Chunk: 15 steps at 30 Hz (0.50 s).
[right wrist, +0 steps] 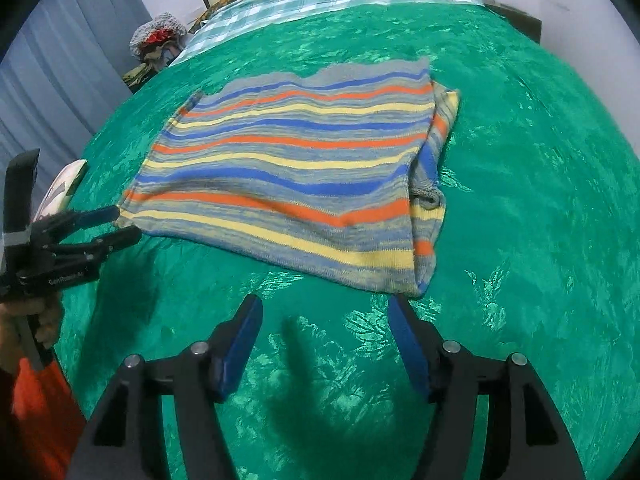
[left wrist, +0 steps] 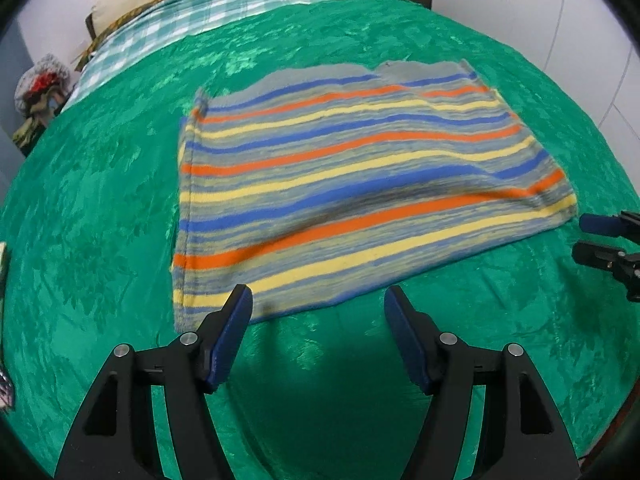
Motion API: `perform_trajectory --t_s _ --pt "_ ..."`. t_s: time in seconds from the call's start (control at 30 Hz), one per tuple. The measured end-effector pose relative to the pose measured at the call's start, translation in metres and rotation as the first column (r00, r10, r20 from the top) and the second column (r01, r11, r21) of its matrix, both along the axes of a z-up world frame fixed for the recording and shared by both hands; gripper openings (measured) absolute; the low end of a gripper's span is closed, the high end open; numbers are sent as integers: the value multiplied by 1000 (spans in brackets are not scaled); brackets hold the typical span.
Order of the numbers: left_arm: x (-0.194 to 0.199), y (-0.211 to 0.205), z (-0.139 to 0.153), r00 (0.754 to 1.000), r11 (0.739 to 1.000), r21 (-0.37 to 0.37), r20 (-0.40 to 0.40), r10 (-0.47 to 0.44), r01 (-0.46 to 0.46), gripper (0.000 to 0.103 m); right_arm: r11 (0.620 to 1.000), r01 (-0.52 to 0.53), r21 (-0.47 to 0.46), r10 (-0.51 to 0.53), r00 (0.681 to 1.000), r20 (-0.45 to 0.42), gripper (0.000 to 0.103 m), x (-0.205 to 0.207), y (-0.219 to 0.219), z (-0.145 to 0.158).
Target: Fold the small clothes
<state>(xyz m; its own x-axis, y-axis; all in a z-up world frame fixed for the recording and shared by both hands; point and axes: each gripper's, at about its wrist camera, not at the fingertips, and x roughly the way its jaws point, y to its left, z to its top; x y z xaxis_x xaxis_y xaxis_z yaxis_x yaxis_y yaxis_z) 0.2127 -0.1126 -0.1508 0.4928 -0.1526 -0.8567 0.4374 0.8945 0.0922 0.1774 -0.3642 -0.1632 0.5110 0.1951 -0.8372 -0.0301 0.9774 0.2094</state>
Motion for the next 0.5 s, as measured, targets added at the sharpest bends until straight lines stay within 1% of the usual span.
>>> perform_trajectory --t_s 0.13,0.2,0.3,0.4,0.5 --pt "-5 -12 3 999 1000 17 24 -26 26 71 1000 9 8 -9 1000 -2 65 1 -5 -3" --pt "-12 -23 4 997 998 13 38 -65 65 74 1000 15 22 -15 1000 -1 65 3 -12 -4" --pt "-26 -47 3 985 986 -13 50 -165 166 77 998 42 43 -42 999 16 65 10 -33 -1" --pt "-39 -87 -4 956 957 -12 58 -287 288 77 993 93 73 -96 995 41 65 22 -62 6" --pt "-43 -123 -9 927 930 -16 77 -366 368 77 986 115 118 -122 991 54 65 40 -85 11"
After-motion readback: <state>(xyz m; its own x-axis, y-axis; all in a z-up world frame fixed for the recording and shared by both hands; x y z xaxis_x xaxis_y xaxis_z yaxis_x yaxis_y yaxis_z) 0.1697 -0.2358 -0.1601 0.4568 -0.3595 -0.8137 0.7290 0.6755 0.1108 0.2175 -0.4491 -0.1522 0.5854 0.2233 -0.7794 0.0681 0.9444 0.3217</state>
